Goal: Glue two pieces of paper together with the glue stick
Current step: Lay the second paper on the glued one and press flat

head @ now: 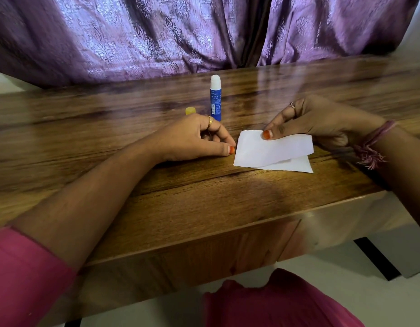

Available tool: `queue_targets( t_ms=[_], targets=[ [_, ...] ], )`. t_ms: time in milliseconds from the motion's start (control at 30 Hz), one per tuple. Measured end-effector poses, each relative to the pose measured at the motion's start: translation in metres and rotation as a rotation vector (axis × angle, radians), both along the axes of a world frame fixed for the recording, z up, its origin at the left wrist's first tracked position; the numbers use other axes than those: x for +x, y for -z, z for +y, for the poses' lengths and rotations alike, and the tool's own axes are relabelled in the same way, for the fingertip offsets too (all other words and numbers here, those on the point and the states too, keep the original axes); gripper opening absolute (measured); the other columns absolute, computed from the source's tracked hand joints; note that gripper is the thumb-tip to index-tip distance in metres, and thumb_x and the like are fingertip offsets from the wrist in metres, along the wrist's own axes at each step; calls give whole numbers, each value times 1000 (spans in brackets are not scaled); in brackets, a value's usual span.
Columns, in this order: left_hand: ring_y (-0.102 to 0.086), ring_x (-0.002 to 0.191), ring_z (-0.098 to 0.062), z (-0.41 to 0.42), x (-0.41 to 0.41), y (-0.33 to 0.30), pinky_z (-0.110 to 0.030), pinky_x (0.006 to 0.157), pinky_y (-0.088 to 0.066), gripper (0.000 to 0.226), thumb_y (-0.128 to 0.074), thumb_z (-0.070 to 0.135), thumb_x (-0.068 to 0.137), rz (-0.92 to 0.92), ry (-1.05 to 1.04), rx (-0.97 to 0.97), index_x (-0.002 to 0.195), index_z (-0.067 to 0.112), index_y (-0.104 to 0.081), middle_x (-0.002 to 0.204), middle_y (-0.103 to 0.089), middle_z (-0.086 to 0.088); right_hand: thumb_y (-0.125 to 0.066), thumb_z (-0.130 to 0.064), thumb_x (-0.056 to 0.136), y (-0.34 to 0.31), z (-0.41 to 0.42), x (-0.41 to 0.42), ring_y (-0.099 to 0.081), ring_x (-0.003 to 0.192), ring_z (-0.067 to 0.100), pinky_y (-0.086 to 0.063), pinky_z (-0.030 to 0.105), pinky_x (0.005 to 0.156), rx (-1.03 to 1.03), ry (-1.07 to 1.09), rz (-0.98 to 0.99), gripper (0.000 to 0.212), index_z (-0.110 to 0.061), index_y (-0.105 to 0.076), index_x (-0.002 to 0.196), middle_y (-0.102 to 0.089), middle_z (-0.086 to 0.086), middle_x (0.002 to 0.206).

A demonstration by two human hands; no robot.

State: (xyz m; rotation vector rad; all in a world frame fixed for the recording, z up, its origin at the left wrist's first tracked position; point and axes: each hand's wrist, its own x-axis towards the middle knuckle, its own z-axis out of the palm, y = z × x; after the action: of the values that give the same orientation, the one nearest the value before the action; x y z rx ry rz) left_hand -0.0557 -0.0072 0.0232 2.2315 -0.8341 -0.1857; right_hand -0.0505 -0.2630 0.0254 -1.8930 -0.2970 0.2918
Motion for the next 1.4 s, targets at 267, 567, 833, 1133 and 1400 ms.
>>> queue_targets(
  t_ms=[267, 567, 833, 1133, 1400],
  targets=[
    [-44, 63, -7, 0, 0, 0, -16, 56, -35, 15, -72, 27, 79, 7, -2, 3, 92, 19, -73, 74, -60, 3, -86, -28, 51, 1, 0, 1, -70, 63, 16, -56, 24, 60, -22, -11, -22, 42, -4, -76, 83, -76, 14, 79],
    [-40, 60, -9, -2, -2, 0, -16, 52, -32, 20, -73, 32, 77, 20, -17, -1, 91, 18, -72, 71, -54, 0, -80, -14, 66, -3, 3, -2, -68, 59, 14, -51, 17, 51, -44, -9, -15, 21, -2, -75, 83, -75, 14, 81],
    [-41, 63, -15, -3, -3, -1, -23, 55, -32, 23, -74, 32, 75, 15, -21, 20, 93, 17, -72, 73, -55, -2, -72, -1, 78, -6, 5, -9, -55, 32, 3, -37, 8, 30, -24, 3, -7, 6, 2, -71, 84, -73, 4, 62],
    [-41, 63, -16, -3, -4, -2, -22, 54, -32, 24, -74, 30, 75, 17, -20, 28, 94, 15, -71, 73, -54, -1, -81, -16, 63, 1, 1, 2, -70, 65, 16, -57, 25, 62, -32, -23, -11, 20, -7, -77, 81, -76, 11, 78],
    [-41, 64, -16, -3, -4, -2, -25, 55, -32, 25, -75, 33, 74, 20, -18, 24, 93, 17, -71, 73, -54, 1, -81, -14, 63, 1, 0, 5, -71, 65, 17, -58, 28, 63, -23, -37, 6, 22, -4, -76, 82, -76, 12, 79]
  ],
)
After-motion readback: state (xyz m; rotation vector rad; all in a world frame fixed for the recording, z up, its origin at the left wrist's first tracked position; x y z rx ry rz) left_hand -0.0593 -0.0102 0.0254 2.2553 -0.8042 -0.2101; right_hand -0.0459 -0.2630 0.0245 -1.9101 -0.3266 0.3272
